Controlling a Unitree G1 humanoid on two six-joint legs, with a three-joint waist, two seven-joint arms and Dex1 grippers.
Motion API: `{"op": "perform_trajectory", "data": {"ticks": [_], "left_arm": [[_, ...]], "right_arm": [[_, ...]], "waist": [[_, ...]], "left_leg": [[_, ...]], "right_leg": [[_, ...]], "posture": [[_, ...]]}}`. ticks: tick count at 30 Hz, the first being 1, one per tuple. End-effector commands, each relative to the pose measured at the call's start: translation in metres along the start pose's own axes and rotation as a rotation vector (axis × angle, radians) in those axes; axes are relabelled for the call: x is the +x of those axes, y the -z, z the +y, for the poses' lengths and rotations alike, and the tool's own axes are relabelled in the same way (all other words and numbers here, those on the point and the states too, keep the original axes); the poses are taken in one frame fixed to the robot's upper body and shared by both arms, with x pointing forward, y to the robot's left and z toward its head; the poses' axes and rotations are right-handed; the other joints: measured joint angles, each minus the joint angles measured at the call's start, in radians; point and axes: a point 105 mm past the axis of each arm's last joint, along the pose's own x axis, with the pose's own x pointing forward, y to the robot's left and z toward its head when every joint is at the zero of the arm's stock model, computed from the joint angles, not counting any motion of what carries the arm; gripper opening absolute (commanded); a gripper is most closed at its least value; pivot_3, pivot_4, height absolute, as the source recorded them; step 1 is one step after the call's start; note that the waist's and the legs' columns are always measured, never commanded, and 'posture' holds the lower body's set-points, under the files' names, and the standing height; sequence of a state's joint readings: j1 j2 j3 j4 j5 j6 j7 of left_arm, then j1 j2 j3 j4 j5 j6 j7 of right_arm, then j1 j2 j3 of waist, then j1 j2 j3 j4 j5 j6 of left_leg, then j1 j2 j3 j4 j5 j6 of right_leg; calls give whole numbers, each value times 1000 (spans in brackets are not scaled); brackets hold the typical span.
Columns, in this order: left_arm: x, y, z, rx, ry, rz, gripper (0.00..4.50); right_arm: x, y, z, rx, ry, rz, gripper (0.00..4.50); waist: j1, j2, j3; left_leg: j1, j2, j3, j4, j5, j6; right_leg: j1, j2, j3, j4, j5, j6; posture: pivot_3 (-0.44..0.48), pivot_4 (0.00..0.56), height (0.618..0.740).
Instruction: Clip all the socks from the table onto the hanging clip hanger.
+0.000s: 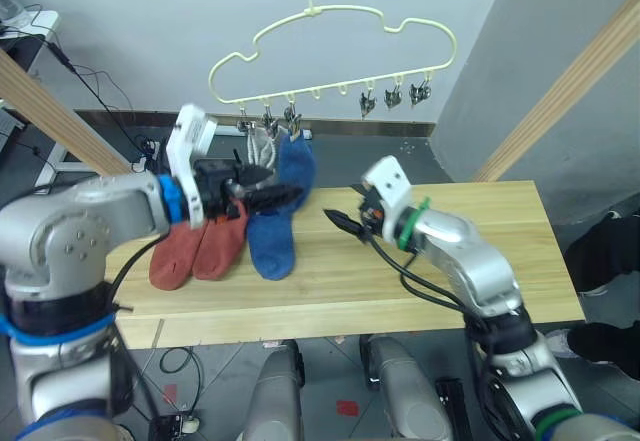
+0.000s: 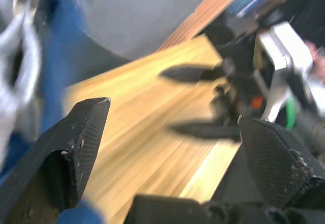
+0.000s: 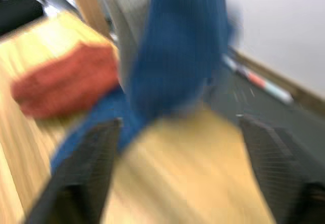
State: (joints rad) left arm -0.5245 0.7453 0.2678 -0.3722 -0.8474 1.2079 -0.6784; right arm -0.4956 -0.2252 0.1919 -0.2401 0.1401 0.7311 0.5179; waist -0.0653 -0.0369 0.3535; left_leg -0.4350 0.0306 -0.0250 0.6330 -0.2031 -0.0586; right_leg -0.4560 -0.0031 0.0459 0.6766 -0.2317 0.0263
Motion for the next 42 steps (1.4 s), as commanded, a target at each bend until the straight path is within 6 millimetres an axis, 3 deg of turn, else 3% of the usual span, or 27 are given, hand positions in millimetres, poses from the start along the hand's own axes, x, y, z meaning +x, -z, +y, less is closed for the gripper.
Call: {"op": "perform_trajectory", "data": {"ticks": [1, 2, 4, 9, 12, 14, 16, 24, 28, 42], "left_arm": [[-7, 0, -9, 70, 29, -84, 4500], [-9, 2, -8, 58, 24, -98, 4500], [-15, 0, 2, 217, -109, -208, 4500], [-13, 21, -5, 156, 9, -129, 4500], [-9, 8, -10, 154, -4, -266, 4500], [-19, 3, -5, 190, -15, -336, 4500], [-24, 3, -2, 225, -30, -362, 4500], [-15, 3, -10, 289, 10, -418, 4500], [-12, -1, -7, 316, -9, -441, 4500], [-13, -7, -4, 356, -67, -486, 4500]], "right_arm": [[-12, -31, 5, -17, 64, -130, 4480], [-13, -32, 5, -9, 78, -137, 4480], [-14, -37, 3, 14, 145, -172, 4480], [-14, -42, 2, 11, 229, -205, 4480], [-20, -40, -9, 5, 332, -223, 4480], [-15, -45, -5, 11, 339, -241, 4480], [-12, -48, -4, 34, 343, -248, 4480], [-7, -69, -30, 31, 484, -364, 4480], [-5, -74, -33, 25, 495, -385, 3594], [9, -90, -25, 13, 447, -434, 3594]], "waist": [[2, 0, 0], [3, 0, 0], [6, 0, -1], [16, -2, -2], [19, -3, -5], [18, -6, -7], [13, -8, -8], [7, -14, -19], [5, -15, -32], [-7, -17, -37]], "left_leg": [[0, 0, 0, -1, 0, 0], [0, 0, 0, -2, -1, 1], [1, 0, -1, -2, 0, 1], [0, 0, -1, -3, 1, 1], [0, -1, -1, -3, 2, 3], [-1, -2, 0, -3, 2, 3], [-2, -1, 0, -2, 3, 3], [-1, -1, -1, -2, 3, 2], [-1, -1, -1, -2, 3, 2], [0, -1, -1, 3, 4, 3]], "right_leg": [[0, 0, 0, 0, 0, 0], [0, 1, 0, 0, 0, 0], [0, 2, -1, -1, 0, 0], [0, 2, -1, -2, 0, 0], [0, 2, -2, -3, 0, 0], [0, 2, -2, -3, 0, 0], [0, 2, -2, -4, 0, 0], [0, 2, -3, -2, 1, -2], [0, 3, -3, -2, 1, -2], [1, 4, -3, 3, 5, -9]], "posture": [[-12, 349, 740], [-12, 349, 740], [-17, 328, 740], [-25, 305, 740], [-44, 275, 740], [-44, 275, 740], [-53, 265, 740], [-89, 232, 740], [-101, 228, 740], [-119, 233, 740]]}}
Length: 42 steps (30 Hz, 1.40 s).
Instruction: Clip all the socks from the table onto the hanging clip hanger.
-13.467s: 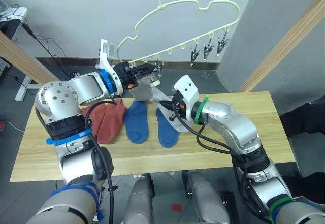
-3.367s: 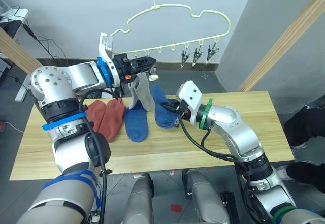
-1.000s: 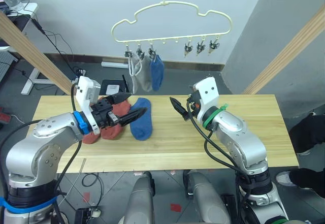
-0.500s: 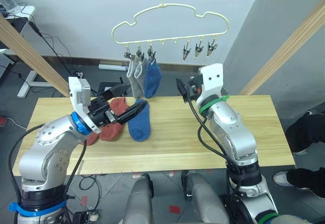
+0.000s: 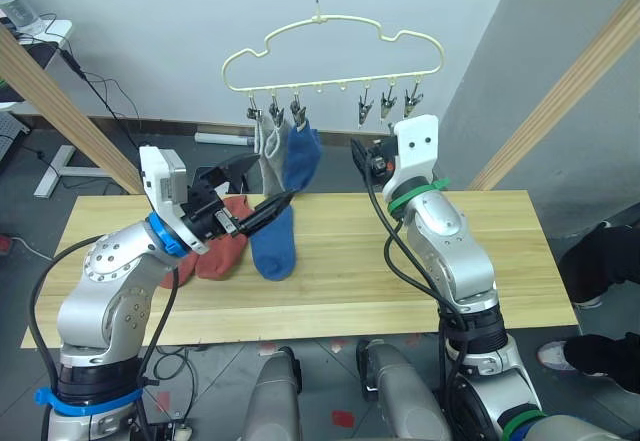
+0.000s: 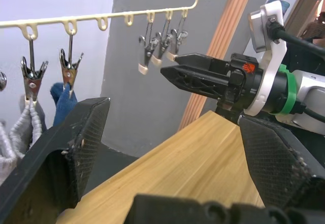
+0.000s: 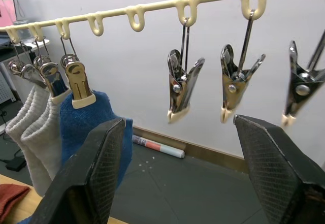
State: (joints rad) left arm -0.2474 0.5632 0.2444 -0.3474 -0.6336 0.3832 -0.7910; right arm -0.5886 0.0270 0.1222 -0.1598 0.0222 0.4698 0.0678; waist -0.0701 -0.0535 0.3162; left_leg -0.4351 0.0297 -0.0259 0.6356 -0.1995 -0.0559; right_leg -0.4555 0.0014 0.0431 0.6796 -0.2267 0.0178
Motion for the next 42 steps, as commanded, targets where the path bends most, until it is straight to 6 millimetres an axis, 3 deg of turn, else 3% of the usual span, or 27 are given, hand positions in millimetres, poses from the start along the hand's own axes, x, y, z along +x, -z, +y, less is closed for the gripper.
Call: {"op": "perform_trajectory", "data": {"ticks": [1, 27, 42], "left_arm": [[-1, -14, 1, 55, -17, -48, 4500], [2, -28, 6, 70, -54, -129, 4500], [-3, -29, 3, 82, -52, -110, 4500]], "right_arm": [[4, -24, 8, -1, -26, -92, 3594], [27, -29, 20, 49, -54, -96, 3594], [44, -29, 13, 50, -39, -76, 3594]], "waist": [[-3, 0, 0], [-1, 0, 0], [19, 0, 0]], "left_leg": [[0, 0, 0, 1, 0, 0], [0, 2, -1, 8, 0, 1], [0, 2, -1, 9, 0, 1]], "right_leg": [[0, 0, 0, 0, 0, 0], [3, 6, 0, 1, 4, -4], [3, 7, -1, 1, 5, -5]], "posture": [[-119, 233, 740], [-43, 245, 740], [3, 244, 740]]}}
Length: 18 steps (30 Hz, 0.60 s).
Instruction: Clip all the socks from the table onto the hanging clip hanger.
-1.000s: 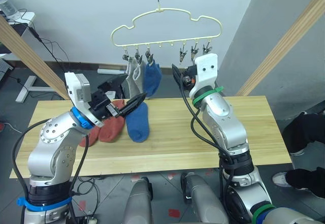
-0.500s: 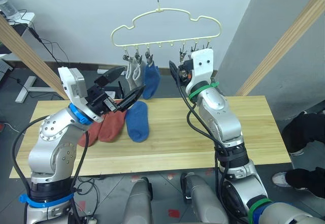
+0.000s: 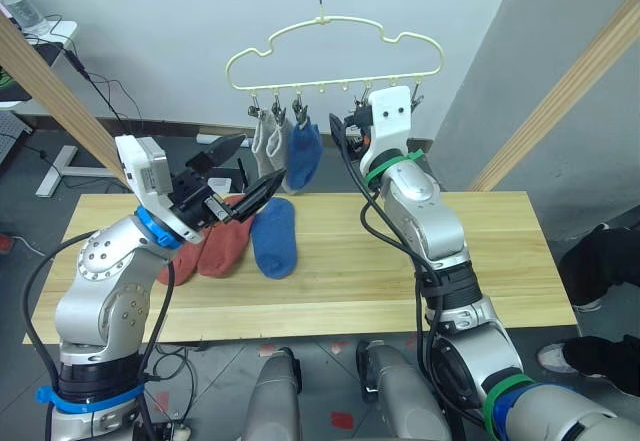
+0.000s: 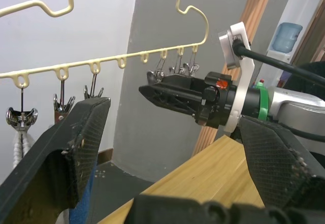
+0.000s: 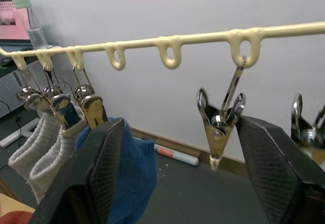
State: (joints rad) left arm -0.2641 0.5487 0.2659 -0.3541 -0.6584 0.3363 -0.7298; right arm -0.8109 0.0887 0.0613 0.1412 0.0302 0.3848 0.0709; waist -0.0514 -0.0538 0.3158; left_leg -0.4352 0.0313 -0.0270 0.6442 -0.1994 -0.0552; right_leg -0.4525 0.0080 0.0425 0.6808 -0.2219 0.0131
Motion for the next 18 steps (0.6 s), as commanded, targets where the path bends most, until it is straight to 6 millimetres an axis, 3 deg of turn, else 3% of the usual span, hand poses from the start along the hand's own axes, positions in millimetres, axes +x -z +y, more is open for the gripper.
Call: {"op": "perform_trajectory", "data": {"ticks": [1, 11, 18], "left_arm": [[-2, -14, -3, 54, 10, -28, 4500], [-2, -14, -4, 54, 11, -29, 4500], [-3, -13, -6, 50, 14, -23, 4500]], "right_arm": [[2, -20, 3, 10, -8, -75, 3594], [6, -30, 15, 40, -55, -115, 3594], [6, -31, 12, 50, -46, -122, 3594]], "waist": [[0, 0, 0], [2, 0, 0], [3, 0, 0]], "left_leg": [[0, 0, 0, 0, 0, 0], [0, 0, 0, 0, 0, 0], [0, 0, 0, 0, 0, 0]], "right_leg": [[0, 0, 0, 0, 0, 0], [0, 0, 0, 0, 0, 0], [0, 0, 0, 0, 0, 0]], "posture": [[3, 244, 740], [7, 242, 740], [9, 249, 740]]}}
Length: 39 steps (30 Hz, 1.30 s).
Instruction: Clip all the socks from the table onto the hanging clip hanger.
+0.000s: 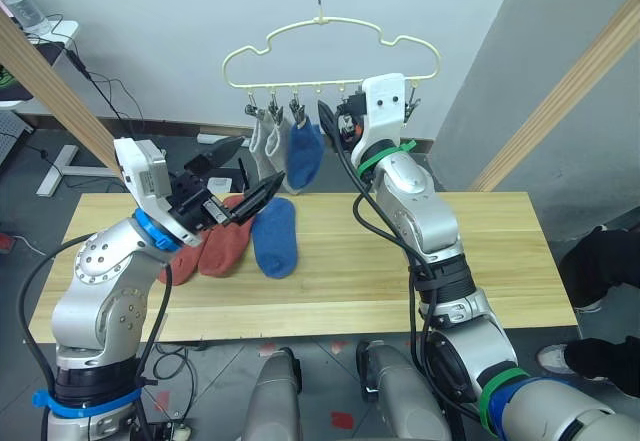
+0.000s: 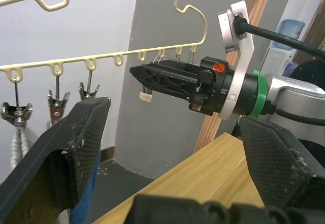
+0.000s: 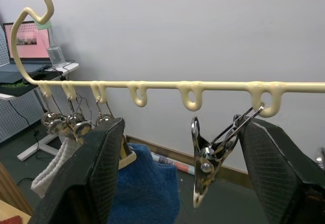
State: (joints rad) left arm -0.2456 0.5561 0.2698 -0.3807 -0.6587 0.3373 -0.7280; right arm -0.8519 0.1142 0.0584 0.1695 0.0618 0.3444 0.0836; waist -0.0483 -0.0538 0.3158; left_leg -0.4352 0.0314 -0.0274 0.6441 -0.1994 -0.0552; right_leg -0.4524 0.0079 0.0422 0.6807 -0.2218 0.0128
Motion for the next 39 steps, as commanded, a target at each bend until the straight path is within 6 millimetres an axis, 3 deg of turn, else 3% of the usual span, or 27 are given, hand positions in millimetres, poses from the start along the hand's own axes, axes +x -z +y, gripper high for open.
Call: {"op": "perform_trajectory", "data": {"ticks": [1, 22, 26, 39], "left_arm": [[-1, -11, -3, 37, 8, -28, 4500], [1, -10, -3, 38, 10, -25, 4500], [1, -10, -3, 38, 10, -25, 4500], [2, -9, -3, 37, 13, -24, 4500]], "right_arm": [[1, -18, 0, 10, 2, -68, 3594], [1, -17, -4, 26, 16, -65, 3594], [1, -16, -5, 25, 19, -63, 2673], [1, -16, -6, 19, 25, -63, 2673]], "waist": [[0, 0, 0], [1, 0, 0], [1, 0, 0], [1, 0, 0]], "left_leg": [[0, 0, 0, 0, 0, 0], [0, 0, 0, 0, 0, 0], [0, 0, 0, 0, 0, 0], [0, 0, 0, 0, 0, 0]], "right_leg": [[0, 0, 0, 0, 0, 0], [0, 0, 0, 0, 0, 0], [0, 0, 0, 0, 0, 0], [0, 0, 0, 0, 0, 0]], "posture": [[8, 250, 740], [7, 258, 740], [6, 259, 740], [6, 262, 740]]}}
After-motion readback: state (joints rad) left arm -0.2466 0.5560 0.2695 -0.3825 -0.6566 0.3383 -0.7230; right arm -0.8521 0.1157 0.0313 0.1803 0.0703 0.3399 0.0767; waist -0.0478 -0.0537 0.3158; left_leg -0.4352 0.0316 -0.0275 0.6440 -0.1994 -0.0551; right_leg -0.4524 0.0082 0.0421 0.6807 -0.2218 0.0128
